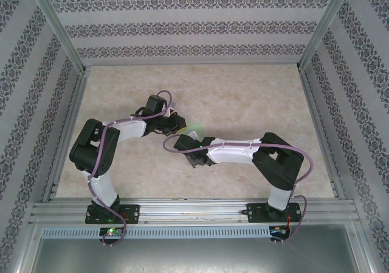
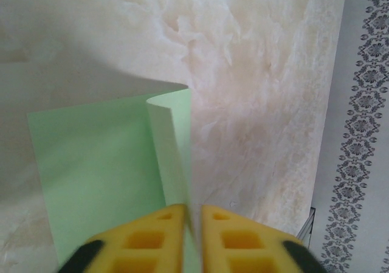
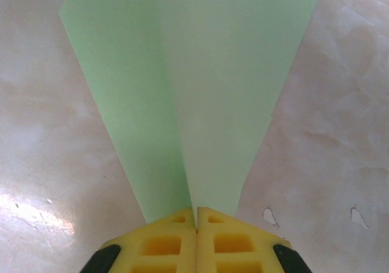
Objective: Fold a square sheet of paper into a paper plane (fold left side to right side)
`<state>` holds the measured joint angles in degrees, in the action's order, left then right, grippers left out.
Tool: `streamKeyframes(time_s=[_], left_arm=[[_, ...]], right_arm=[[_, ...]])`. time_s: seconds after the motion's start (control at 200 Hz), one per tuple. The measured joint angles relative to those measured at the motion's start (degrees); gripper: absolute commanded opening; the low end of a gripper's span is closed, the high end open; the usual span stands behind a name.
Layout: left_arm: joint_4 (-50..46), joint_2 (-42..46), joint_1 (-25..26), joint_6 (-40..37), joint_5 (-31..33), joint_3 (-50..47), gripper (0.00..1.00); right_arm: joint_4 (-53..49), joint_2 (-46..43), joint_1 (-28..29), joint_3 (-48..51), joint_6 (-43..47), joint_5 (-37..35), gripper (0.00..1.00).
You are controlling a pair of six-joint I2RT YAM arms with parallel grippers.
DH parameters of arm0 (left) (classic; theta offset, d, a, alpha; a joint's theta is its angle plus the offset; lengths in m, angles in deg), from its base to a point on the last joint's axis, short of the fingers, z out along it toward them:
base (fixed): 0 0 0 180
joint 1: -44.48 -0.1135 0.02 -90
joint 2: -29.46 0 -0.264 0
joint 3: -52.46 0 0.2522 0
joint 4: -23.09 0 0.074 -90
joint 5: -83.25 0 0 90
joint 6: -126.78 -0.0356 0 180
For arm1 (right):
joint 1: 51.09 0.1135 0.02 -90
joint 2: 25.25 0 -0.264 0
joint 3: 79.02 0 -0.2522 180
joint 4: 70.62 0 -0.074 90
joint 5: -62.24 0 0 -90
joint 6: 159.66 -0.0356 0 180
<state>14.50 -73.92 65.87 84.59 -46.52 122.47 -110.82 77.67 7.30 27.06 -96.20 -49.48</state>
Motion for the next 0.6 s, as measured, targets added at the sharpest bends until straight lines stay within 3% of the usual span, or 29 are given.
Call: streamKeyframes(time_s=[0.185, 0.295, 0.605], left_arm=[[-1.64, 3.82, -0.42, -1.27, 1.09, -1.27, 0.42], [-3.17, 7.96, -1.99, -2.40, 1.36, -2.69, 0.48], [-8.59, 16.87, -9.01, -6.36, 2.08, -6.49, 0.52]], right_arm=[[0.04, 0.00, -0.02, 0.00, -0.11, 0.04, 0.00], [0.31, 0.00, -0.15, 0.13, 0.39, 0.20, 0.00], [3.63, -0.48, -1.31, 2.19, 4.46, 3.82, 0.00]])
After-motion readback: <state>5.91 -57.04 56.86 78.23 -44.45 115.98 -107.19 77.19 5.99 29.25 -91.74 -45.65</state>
